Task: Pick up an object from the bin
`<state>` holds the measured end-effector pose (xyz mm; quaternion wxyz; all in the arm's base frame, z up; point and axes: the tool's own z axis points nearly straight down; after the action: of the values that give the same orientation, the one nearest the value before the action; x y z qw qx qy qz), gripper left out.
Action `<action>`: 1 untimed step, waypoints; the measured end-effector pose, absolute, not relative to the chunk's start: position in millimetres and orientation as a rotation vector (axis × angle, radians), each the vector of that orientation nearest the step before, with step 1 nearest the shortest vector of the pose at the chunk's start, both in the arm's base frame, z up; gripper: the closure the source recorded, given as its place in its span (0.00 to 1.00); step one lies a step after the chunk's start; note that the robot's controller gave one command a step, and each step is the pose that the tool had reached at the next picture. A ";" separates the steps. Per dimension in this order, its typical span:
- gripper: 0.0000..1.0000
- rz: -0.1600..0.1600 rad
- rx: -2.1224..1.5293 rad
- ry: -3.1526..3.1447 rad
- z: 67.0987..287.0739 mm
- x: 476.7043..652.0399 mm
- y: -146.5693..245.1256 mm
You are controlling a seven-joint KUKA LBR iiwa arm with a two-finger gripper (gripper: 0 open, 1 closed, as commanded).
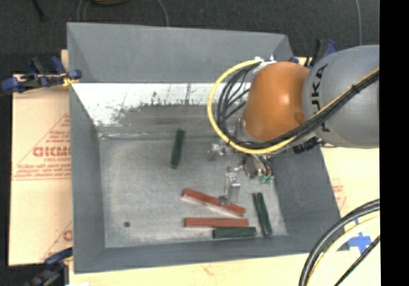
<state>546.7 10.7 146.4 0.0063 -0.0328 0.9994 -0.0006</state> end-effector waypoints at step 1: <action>1.00 0.001 -0.178 3.138 72.8 513.2 -12.9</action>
Offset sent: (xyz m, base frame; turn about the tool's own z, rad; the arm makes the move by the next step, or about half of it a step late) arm 0.0000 0.0000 0.0000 0.0000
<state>513.2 -12.9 72.8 -0.0005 -0.0565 0.9984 0.0002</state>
